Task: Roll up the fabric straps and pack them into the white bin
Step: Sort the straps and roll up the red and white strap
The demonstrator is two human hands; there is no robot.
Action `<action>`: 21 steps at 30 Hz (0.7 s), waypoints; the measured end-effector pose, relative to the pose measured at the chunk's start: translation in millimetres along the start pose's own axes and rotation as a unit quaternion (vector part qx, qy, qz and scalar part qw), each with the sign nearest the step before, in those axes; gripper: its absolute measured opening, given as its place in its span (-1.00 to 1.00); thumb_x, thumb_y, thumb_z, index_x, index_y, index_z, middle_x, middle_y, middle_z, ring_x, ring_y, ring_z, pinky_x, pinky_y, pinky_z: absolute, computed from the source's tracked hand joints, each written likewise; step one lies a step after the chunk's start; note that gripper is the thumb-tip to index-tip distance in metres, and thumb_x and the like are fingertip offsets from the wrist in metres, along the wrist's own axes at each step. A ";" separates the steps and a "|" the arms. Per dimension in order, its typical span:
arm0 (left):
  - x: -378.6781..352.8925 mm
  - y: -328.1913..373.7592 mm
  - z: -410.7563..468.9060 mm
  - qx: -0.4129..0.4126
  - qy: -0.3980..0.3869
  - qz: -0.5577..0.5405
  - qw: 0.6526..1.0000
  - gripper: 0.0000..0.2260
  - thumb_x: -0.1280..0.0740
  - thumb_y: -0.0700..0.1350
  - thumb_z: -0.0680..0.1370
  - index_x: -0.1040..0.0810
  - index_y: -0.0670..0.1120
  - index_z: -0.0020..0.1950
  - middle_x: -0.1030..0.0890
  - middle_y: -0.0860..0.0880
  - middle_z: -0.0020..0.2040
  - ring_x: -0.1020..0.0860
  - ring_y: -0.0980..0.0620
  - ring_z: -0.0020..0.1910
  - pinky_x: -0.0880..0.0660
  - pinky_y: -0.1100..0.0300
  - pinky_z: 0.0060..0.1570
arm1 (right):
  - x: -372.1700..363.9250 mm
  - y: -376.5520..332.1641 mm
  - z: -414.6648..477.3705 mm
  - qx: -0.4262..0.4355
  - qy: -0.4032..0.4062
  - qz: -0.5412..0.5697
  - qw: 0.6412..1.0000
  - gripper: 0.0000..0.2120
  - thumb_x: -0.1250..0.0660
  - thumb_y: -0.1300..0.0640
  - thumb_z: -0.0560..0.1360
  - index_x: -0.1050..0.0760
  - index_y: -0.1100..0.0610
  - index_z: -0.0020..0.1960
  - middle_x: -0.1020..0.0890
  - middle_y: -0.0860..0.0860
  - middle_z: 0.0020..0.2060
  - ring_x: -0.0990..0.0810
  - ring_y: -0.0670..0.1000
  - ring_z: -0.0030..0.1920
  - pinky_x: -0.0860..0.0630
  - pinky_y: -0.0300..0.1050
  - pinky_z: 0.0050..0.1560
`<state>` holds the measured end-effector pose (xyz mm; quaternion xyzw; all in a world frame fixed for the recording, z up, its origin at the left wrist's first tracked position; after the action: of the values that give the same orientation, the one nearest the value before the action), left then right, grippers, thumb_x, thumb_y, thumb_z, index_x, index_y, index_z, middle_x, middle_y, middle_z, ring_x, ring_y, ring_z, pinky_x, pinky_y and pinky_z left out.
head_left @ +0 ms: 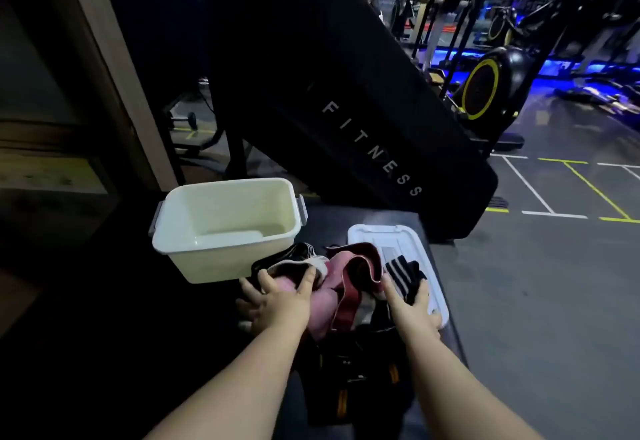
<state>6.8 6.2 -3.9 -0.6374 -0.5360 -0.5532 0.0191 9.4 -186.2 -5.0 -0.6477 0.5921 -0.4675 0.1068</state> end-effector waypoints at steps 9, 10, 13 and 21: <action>-38.7 -22.7 36.2 -0.043 -0.001 -0.113 0.993 -0.18 -0.26 0.48 0.32 -0.22 0.07 0.44 -0.31 -0.09 0.46 -0.31 -0.21 0.40 -0.28 -0.10 0.33 | -48.7 26.9 23.3 0.091 0.066 -0.026 0.993 -0.03 -0.31 -0.57 0.18 -0.12 -0.24 0.48 -0.10 0.12 0.51 -0.07 0.23 0.50 -0.18 0.32 0.39; -42.1 -25.1 39.1 -0.045 -0.008 -0.117 0.992 -0.20 -0.27 0.48 0.32 -0.25 0.08 0.42 -0.29 -0.09 0.46 -0.30 -0.21 0.40 -0.28 -0.09 0.32 | -50.9 28.5 23.8 0.094 0.075 -0.027 0.992 -0.04 -0.32 -0.56 0.17 -0.15 -0.23 0.47 -0.10 0.12 0.51 -0.08 0.24 0.50 -0.19 0.33 0.38; -55.1 -30.7 42.0 -0.059 -0.020 -0.130 0.990 -0.21 -0.29 0.46 0.32 -0.26 0.07 0.42 -0.26 -0.10 0.46 -0.31 -0.21 0.39 -0.30 -0.09 0.31 | -57.5 34.4 27.4 0.120 0.087 -0.004 0.989 -0.13 -0.41 -0.47 0.20 -0.23 -0.19 0.40 -0.08 0.09 0.51 -0.07 0.24 0.49 -0.18 0.28 0.39; -70.3 -39.5 46.8 -0.121 0.025 -0.209 0.970 -0.15 -0.29 0.49 0.23 -0.35 -0.04 0.34 -0.27 -0.13 0.47 -0.34 -0.20 0.38 -0.35 -0.02 0.28 | -76.7 54.2 45.9 0.205 0.127 0.045 0.969 -0.24 -0.51 -0.25 0.27 -0.30 -0.09 0.36 -0.13 0.03 0.48 -0.13 0.22 0.46 -0.21 0.16 0.40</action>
<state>24.2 5.3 -95.5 -0.4952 -0.5854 -0.6214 -0.1608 17.5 -153.7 -104.0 -0.5200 0.5207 -0.6522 0.1820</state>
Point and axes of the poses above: each hand's wrist, its own z-axis towards the middle knuckle, its own x-axis out of the back of the hand, y = z × x, the point moved 1 cm from there along z, towards the middle knuckle
